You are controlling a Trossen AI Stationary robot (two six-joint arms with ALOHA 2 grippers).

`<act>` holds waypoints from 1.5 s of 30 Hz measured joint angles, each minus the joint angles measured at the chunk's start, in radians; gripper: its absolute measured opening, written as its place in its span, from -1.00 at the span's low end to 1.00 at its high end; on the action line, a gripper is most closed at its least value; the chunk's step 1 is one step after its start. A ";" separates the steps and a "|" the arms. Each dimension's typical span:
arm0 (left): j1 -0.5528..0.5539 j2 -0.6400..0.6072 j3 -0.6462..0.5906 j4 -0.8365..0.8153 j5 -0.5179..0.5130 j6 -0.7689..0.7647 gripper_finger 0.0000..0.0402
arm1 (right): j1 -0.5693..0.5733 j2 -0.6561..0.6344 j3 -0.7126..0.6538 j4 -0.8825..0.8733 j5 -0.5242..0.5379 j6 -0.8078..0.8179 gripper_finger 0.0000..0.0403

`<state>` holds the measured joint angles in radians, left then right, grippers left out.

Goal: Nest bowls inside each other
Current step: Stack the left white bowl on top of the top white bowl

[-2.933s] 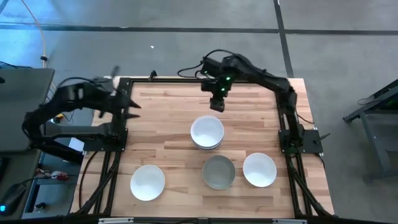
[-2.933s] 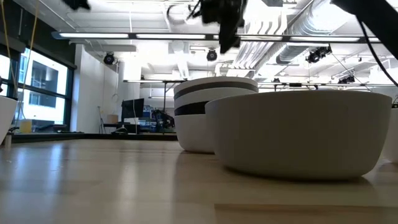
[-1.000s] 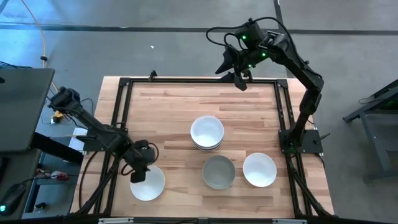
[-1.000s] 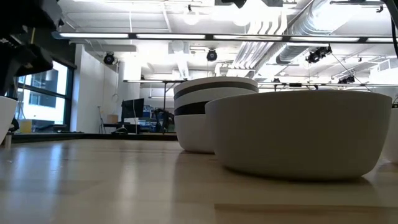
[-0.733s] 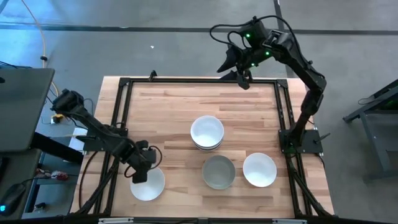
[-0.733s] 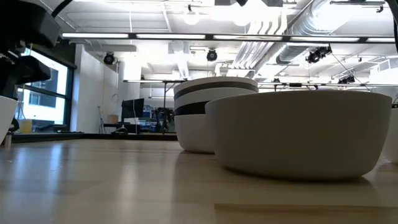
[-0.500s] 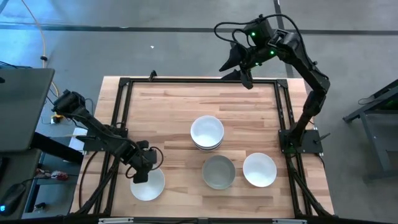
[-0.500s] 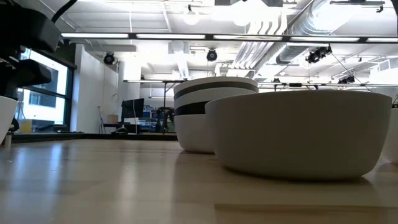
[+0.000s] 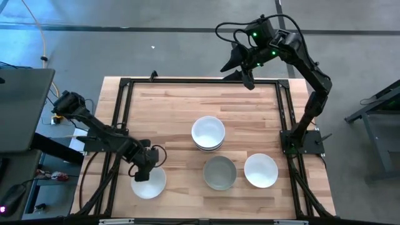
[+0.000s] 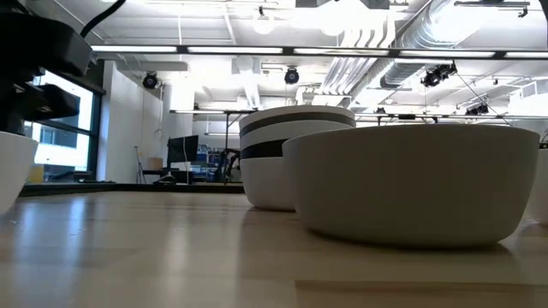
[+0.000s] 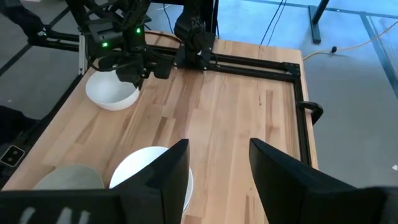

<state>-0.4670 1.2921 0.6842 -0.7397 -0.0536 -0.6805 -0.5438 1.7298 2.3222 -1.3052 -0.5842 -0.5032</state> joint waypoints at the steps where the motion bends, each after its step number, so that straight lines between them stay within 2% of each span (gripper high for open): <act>1: 0.008 0.000 0.000 0.000 0.002 0.007 -0.96 | 0.000 0.000 0.000 0.000 0.000 -0.003 -0.21; 7: 0.082 0.000 0.032 -0.035 0.022 0.090 -0.99 | -0.008 0.000 0.000 0.000 0.000 -0.019 -0.21; 14: 0.223 0.000 0.155 -0.158 0.023 0.264 -0.99 | -0.040 0.000 0.000 -0.019 0.000 -0.021 -0.21; 21: 0.402 0.000 0.341 -0.275 0.023 0.470 -0.99 | -0.085 -0.001 0.000 -0.071 0.000 -0.055 -0.21; 30: 0.654 0.011 0.620 -0.269 -0.006 0.675 -1.00 | -0.186 -0.003 0.000 -0.075 0.001 -0.055 -0.21; 36: 0.758 0.090 0.772 -0.202 -0.023 0.727 -1.00 | -0.247 -0.003 0.000 -0.075 0.001 -0.044 -0.21; 45: 0.825 0.354 0.985 -0.178 0.048 0.767 -1.00 | -0.315 -0.003 0.000 -0.075 0.002 0.006 -0.21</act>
<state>0.3581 1.6457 1.6690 -0.9181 -0.0053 0.0861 -0.8591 1.7267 2.3222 -1.3800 -0.5825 -0.4970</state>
